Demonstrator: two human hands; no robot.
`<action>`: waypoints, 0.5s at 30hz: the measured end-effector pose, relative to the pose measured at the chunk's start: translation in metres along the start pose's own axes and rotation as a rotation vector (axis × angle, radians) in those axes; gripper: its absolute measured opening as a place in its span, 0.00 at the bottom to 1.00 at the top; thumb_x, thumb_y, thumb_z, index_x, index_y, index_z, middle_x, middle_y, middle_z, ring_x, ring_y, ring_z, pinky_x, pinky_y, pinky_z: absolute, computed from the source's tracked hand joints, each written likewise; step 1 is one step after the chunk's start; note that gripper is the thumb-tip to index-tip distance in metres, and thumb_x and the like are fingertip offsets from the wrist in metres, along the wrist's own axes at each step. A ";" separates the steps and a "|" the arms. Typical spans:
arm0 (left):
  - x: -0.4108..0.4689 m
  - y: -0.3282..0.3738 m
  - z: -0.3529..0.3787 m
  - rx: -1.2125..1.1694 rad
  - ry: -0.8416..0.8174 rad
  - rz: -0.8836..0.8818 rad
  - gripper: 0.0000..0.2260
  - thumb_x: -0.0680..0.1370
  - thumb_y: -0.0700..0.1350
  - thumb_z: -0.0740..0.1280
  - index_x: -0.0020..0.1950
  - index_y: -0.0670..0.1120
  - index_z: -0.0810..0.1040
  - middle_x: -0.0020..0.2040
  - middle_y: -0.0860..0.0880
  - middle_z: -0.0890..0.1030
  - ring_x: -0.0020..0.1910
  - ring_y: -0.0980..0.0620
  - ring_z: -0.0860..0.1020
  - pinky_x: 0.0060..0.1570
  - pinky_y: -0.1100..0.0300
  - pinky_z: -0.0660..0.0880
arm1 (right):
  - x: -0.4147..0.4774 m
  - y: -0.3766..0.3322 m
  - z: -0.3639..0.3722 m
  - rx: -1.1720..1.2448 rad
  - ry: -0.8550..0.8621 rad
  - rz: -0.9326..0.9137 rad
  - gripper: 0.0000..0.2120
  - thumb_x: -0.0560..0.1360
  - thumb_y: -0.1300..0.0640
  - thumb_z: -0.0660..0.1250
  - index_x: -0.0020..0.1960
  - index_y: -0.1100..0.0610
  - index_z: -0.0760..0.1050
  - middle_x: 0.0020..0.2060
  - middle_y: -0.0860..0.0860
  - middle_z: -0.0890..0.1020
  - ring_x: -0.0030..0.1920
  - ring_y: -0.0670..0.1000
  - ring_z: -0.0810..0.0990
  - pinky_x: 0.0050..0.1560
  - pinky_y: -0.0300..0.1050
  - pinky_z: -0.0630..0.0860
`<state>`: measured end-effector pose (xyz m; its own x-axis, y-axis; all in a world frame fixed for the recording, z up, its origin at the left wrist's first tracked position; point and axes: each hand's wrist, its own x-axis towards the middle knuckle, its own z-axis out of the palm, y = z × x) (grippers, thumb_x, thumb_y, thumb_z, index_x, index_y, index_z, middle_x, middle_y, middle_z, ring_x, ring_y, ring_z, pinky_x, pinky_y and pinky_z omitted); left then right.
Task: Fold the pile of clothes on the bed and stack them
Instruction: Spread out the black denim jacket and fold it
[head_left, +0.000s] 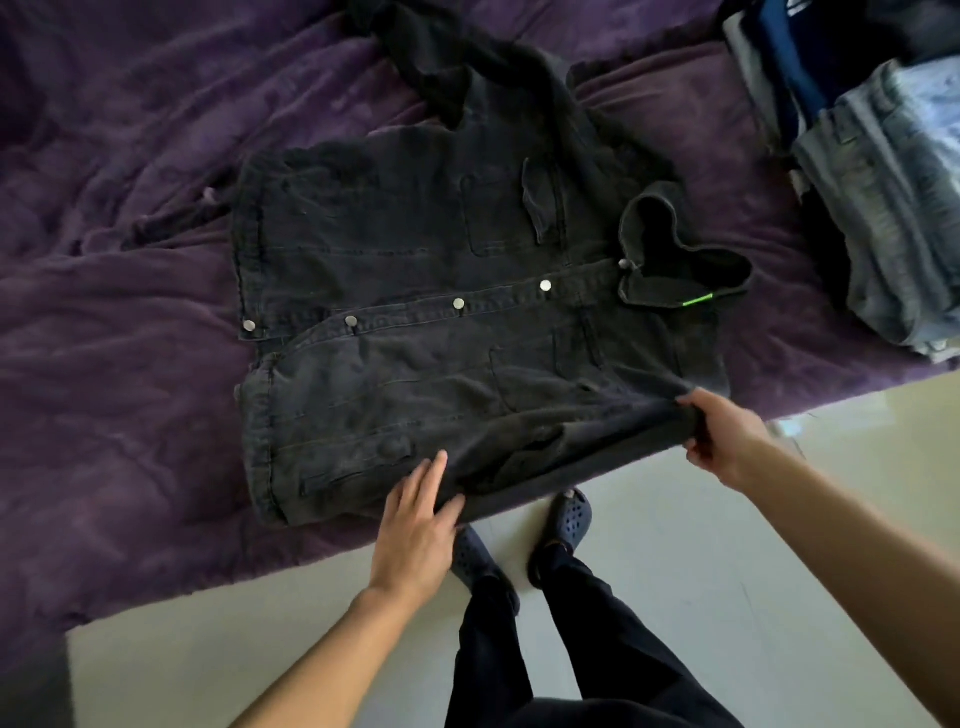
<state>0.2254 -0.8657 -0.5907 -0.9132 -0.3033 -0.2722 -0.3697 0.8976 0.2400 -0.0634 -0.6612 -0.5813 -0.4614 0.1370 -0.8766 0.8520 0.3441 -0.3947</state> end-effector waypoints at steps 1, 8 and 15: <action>-0.010 0.003 -0.004 -0.011 -0.007 0.019 0.14 0.60 0.38 0.80 0.44 0.44 0.85 0.60 0.40 0.80 0.57 0.40 0.80 0.53 0.48 0.78 | 0.003 0.003 -0.002 -0.079 0.027 -0.019 0.10 0.70 0.56 0.71 0.43 0.59 0.72 0.30 0.55 0.73 0.19 0.48 0.68 0.20 0.35 0.65; 0.030 -0.017 -0.082 -0.557 -0.324 -0.390 0.12 0.76 0.54 0.68 0.36 0.49 0.77 0.34 0.47 0.81 0.36 0.51 0.79 0.36 0.54 0.72 | -0.007 -0.037 0.003 -0.053 -0.019 -0.117 0.11 0.67 0.56 0.75 0.40 0.57 0.73 0.24 0.52 0.72 0.15 0.45 0.66 0.20 0.35 0.63; 0.039 -0.051 -0.139 -0.197 -0.828 -0.401 0.28 0.57 0.63 0.78 0.48 0.52 0.73 0.46 0.56 0.76 0.44 0.55 0.76 0.39 0.60 0.71 | -0.015 -0.080 -0.005 -0.098 -0.057 -0.055 0.11 0.67 0.56 0.72 0.35 0.54 0.70 0.16 0.49 0.67 0.14 0.45 0.64 0.19 0.33 0.61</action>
<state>0.1849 -0.9681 -0.4841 -0.3273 -0.1859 -0.9264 -0.7215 0.6823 0.1180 -0.1261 -0.6858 -0.5356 -0.4893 0.0639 -0.8698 0.7964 0.4392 -0.4158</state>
